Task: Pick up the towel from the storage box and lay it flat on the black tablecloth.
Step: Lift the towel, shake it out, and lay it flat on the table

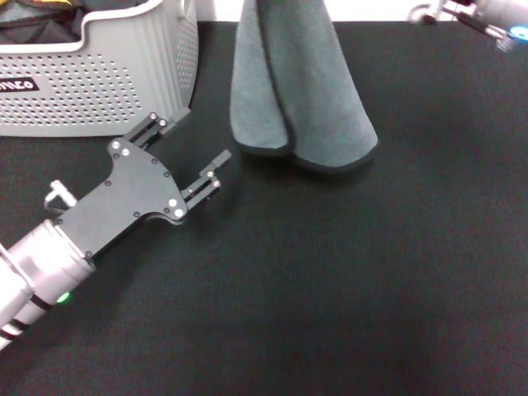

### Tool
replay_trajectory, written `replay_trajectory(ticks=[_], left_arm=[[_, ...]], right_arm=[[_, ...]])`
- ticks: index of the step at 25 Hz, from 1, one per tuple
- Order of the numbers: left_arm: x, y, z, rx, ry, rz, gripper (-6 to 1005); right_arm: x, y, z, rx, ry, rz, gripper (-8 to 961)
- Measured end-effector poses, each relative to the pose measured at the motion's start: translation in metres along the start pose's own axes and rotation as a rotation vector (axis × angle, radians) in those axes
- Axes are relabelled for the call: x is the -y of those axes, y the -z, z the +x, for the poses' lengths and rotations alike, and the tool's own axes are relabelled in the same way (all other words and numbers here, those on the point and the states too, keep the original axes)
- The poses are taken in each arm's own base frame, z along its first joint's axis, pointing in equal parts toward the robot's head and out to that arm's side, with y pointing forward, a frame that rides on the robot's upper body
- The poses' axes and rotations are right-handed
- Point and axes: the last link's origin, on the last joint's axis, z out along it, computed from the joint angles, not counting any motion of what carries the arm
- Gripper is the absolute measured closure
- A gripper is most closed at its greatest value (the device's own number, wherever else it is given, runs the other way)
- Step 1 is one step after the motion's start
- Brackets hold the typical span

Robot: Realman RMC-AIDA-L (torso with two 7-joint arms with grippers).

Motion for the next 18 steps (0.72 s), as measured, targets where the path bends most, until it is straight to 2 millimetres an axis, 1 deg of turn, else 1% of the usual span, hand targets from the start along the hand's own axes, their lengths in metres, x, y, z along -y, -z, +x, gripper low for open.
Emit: replay_trajectory(ticks=[5, 9, 13, 18], left_arm=[[-0.007, -0.007, 0.0, -0.009, 0.012, -0.005, 334], [-0.014, -0.01, -0.001, -0.008, -0.008, 0.042, 335], [-0.014, -0.01, -0.002, -0.002, -0.01, 0.095, 336], [-0.014, -0.012, -0.005, 0.017, -0.01, 0.11, 338]], right_arm=[[0.0, -0.022, -0.007, -0.004, 0.032, -0.027, 927], [-0.002, -0.035, -0.01, -0.004, 0.038, -0.046, 926], [-0.003, -0.044, -0.011, -0.01, 0.043, -0.065, 925], [-0.002, -0.052, -0.008, -0.024, 0.037, -0.076, 924]])
